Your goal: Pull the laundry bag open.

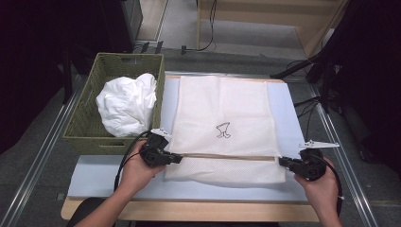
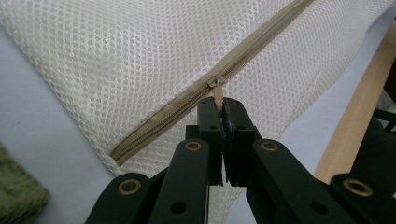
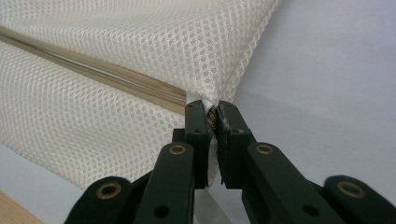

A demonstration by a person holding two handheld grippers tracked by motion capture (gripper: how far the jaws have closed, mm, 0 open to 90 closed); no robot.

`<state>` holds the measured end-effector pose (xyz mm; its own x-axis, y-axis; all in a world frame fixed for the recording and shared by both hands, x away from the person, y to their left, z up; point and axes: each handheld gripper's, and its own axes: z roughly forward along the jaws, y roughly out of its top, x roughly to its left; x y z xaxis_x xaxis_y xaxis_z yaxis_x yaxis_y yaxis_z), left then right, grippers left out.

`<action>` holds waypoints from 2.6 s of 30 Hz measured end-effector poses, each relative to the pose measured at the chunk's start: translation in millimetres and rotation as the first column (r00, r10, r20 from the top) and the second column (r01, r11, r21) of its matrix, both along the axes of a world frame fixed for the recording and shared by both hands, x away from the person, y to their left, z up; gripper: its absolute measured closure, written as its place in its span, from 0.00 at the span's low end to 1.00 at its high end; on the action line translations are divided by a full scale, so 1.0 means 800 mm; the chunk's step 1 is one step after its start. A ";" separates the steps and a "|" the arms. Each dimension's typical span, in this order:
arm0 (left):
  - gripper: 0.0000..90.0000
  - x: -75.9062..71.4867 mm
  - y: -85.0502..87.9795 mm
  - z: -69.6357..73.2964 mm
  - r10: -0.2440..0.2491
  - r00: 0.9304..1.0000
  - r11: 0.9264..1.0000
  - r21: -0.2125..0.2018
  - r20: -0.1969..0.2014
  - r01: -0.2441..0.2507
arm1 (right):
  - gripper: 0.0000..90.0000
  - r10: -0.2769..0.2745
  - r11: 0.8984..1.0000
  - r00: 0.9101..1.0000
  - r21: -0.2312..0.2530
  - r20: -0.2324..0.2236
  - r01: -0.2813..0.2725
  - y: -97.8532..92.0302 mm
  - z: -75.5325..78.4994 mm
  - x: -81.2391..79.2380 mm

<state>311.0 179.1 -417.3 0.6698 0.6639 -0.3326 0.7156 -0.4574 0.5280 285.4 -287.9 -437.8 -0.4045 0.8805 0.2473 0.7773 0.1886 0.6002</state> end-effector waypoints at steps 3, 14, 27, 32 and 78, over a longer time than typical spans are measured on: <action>0.99 0.002 0.011 -0.001 0.022 1.000 0.999 0.036 -0.006 -0.022 | 0.95 -0.004 0.999 1.000 -0.050 0.005 0.004 0.003 0.000 0.000; 0.98 -0.005 0.053 0.000 0.084 0.996 0.996 0.016 -0.002 -0.084 | 0.94 -0.010 1.000 1.000 -0.019 -0.001 0.010 -0.009 -0.006 0.003; 0.86 -0.008 0.040 -0.002 0.012 0.998 0.999 0.029 0.061 -0.014 | 0.61 0.006 1.000 0.999 -0.015 0.035 -0.005 -0.010 -0.012 0.003; 0.64 -0.009 0.041 0.001 0.004 0.995 1.000 -0.007 0.101 -0.004 | 0.55 0.015 0.999 0.998 0.045 0.063 -0.018 -0.007 -0.009 0.003; 0.49 -0.046 0.070 0.006 0.052 0.990 0.997 -0.064 0.128 -0.044 | 0.48 0.240 0.964 0.963 0.091 0.118 -0.251 0.091 0.005 0.028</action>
